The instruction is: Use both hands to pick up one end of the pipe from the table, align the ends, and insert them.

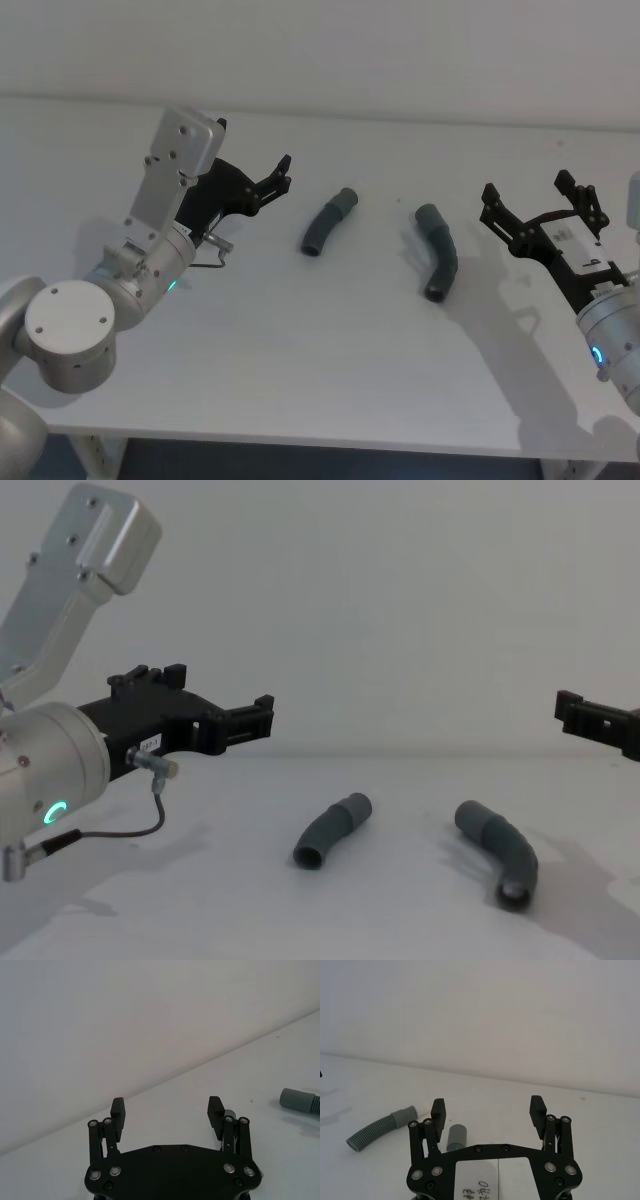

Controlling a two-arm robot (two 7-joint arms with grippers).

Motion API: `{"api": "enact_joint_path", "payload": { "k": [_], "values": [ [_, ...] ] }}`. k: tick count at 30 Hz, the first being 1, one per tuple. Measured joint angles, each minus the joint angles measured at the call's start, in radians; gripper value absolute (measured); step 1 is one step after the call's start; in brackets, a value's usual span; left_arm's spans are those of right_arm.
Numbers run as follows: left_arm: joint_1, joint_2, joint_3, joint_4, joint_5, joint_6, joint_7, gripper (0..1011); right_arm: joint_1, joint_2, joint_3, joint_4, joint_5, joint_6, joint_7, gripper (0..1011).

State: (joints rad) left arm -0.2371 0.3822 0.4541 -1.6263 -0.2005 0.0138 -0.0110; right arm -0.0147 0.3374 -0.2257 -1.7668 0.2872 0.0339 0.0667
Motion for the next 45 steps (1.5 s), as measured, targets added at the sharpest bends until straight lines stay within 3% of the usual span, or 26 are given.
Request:
{"api": "enact_joint_path", "payload": {
  "k": [34, 42, 45],
  "values": [
    [-0.001, -0.001, 0.000, 0.000, 0.000, 0.002, 0.000, 1000, 0.000, 0.000, 0.000, 0.000, 0.000, 0.000, 0.000, 1001],
    [-0.034, -0.028, 0.003, -0.002, -0.018, 0.079, -0.015, 1000, 0.000, 0.000, 0.000, 0.000, 0.000, 0.000, 0.000, 1001],
    [-0.058, -0.041, 0.005, -0.004, -0.031, 0.134, -0.026, 1000, 0.000, 0.000, 0.000, 0.000, 0.000, 0.000, 0.000, 1001]
  ]
}}
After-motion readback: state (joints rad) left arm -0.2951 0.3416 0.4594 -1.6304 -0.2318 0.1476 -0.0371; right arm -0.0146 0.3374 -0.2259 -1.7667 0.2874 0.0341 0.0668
